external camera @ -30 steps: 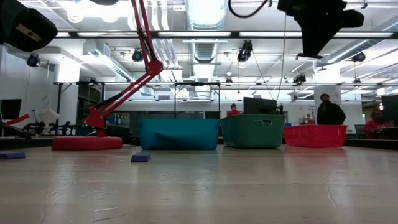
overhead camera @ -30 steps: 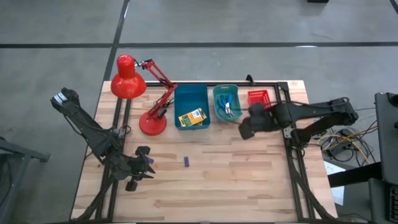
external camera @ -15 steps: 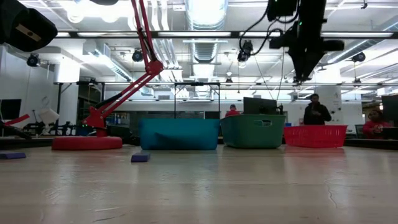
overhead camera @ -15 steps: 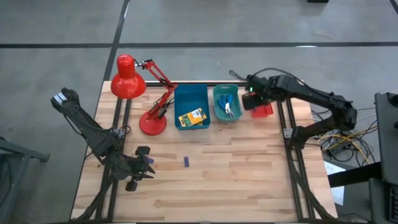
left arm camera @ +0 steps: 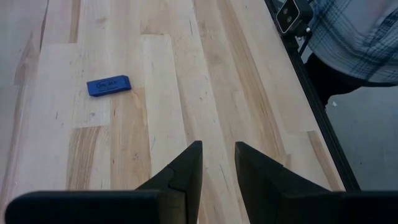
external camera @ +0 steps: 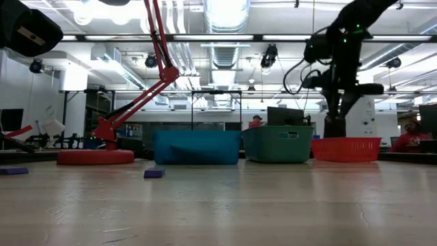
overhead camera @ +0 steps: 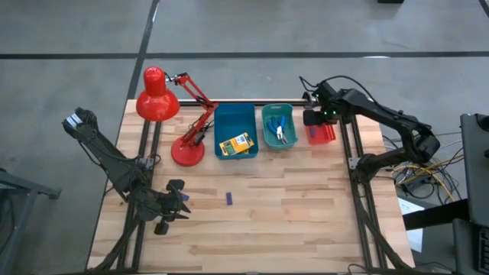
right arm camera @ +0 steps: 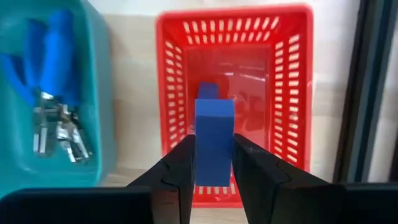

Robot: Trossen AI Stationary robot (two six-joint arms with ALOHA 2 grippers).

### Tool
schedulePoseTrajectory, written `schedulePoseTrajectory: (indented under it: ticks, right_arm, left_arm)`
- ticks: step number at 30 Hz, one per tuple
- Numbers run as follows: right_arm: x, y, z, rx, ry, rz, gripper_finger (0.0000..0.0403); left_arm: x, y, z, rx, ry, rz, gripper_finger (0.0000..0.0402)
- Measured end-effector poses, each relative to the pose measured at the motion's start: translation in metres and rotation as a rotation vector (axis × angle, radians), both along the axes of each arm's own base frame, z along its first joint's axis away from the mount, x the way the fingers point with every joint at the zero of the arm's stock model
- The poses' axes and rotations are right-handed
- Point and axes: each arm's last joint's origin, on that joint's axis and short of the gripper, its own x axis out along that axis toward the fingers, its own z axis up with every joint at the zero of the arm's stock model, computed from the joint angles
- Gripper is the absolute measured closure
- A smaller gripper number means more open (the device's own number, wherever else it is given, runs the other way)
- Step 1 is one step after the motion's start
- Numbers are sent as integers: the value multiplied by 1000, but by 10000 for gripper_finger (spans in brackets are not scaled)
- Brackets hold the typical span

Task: Pick & Place School Supplies
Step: Put the blue eraser into the red bin

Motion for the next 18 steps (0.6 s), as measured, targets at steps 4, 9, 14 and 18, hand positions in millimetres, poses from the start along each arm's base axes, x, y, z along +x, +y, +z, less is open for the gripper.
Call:
schedulePoseTrajectory:
  ticks: [4,9,14,18]
  right_arm:
    - [-5,0,-19,9,3,-22,307]
    - [-10,-1,-34,4,-15,-77,309]
    - [-9,-1,-39,-5,-36,-85,294]
    - [-9,-2,-38,-8,-39,-84,276]
  left_arm:
    - [0,0,0,0,0,0,303]
    - [0,0,0,0,0,0,303]
    - [0,0,0,0,0,0,303]
    - [0,0,0,0,0,0,303]
